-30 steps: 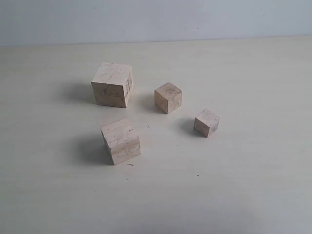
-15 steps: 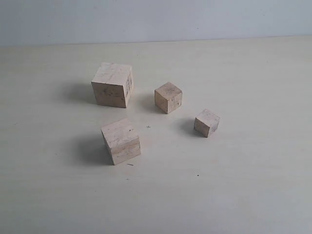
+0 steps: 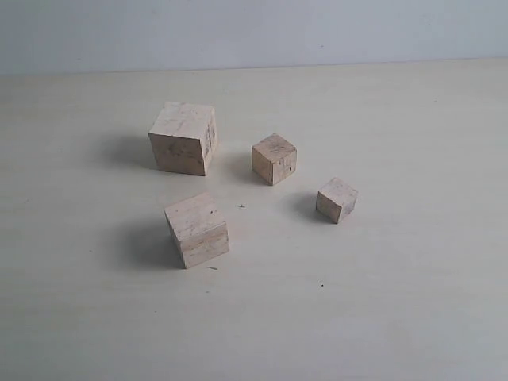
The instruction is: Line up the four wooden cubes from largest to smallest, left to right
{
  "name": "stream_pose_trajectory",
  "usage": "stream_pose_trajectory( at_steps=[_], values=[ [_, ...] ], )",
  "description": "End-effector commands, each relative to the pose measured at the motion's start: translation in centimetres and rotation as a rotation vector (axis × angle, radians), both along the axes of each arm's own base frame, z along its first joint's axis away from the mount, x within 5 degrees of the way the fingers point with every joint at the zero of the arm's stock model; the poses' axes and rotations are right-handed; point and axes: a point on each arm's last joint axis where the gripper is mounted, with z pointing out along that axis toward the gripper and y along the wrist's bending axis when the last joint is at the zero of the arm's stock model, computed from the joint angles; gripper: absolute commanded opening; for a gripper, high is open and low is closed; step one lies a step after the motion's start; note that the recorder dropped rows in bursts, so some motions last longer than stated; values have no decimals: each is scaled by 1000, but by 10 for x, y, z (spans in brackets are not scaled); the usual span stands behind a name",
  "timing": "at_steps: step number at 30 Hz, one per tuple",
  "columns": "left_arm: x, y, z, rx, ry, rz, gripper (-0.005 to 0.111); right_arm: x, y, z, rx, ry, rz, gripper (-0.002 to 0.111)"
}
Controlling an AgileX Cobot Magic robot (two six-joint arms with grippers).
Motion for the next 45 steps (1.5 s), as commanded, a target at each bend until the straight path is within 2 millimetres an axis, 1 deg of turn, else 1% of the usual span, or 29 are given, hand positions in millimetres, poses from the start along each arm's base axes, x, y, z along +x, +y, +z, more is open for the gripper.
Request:
stream_pose_trajectory(
  at_steps=[1, 2, 3, 5, 7, 9, 10, 11, 12, 13, 14, 15, 16, 17, 18, 19, 20, 23, 25, 28, 34, 37, 39, 41, 43, 45],
  values=[
    [0, 0, 0, 5, -9, -6, 0, 46, 7, 35, -37, 205, 55, 0],
    [0, 0, 0, 5, -9, -6, 0, 58, 11, 41, -76, 233, 79, 0],
    [0, 0, 0, 5, -9, -6, 0, 70, 17, 43, -123, 268, 114, 0],
    [0, 0, 0, 5, -9, -6, 0, 92, 33, 51, -211, 306, 205, 0],
    [0, 0, 0, 5, -9, -6, 0, 117, 53, 50, -344, 353, 295, 0],
    [0, 0, 0, 5, -9, -6, 0, 145, 80, 42, -490, 411, 400, 0],
    [0, 0, 0, 5, -9, -6, 0, 156, 92, 38, -541, 436, 444, 0],
    [0, 0, 0, 5, -9, -6, 0, 172, 110, 26, -591, 491, 505, 0],
    [0, 0, 0, 5, -9, -6, 0, 181, 122, 19, -627, 527, 549, 0],
    [0, 0, 0, 5, -9, -6, 0, 193, 136, 4, -670, 583, 595, 0],
    [0, 0, 0, 5, -9, -6, 0, 204, 151, -5, -739, 609, 650, 0],
    [0, 0, 0, 5, -9, -6, 0, 214, 163, -22, -804, 649, 695, 0],
    [0, 0, 0, 5, -9, -6, 0, 220, 174, -32, -878, 653, 739, 0],
    [0, 0, 0, 5, -9, -6, 0, 228, 185, -49, -956, 679, 792, 0],
    [0, 0, 0, 5, -9, -6, 0, 233, 193, -58, -1004, 677, 823, 0],
    [0, 0, 0, 5, -9, -6, 0, 237, 199, -67, -1022, 689, 845, 0],
    [0, 0, 0, 5, -9, -6, 0, 242, 207, -80, -1022, 717, 872, 0],
    [0, 0, 0, 5, -9, -6, 0, 248, 220, -102, -907, 788, 924, 0],
    [0, 0, 0, 5, -9, -6, 0, 251, 225, -110, -838, 811, 936, 0],
    [0, 0, 0, 5, -9, -6, 0, 254, 228, -112, -805, 797, 929, 0],
    [0, 0, 0, 5, -9, -6, 0, 267, 227, -105, -874, 635, 826, 0],
    [0, 0, 0, 5, -9, -6, 0, 271, 230, -99, -944, 547, 802, 2],
    [0, 0, 0, 5, -9, -6, 0, 274, 232, -97, -933, 524, 798, 7],
    [0, 0, 0, 5, -9, -6, 0, 277, 237, -95, -827, 544, 803, 15],
    [0, 0, 0, 5, -9, -6, 0, 279, 242, -96, -716, 572, 819, 27],
    [0, 0, 0, 5, -9, -6, 0, 281, 247, -100, -672, 584, 852, 41]
  ],
)
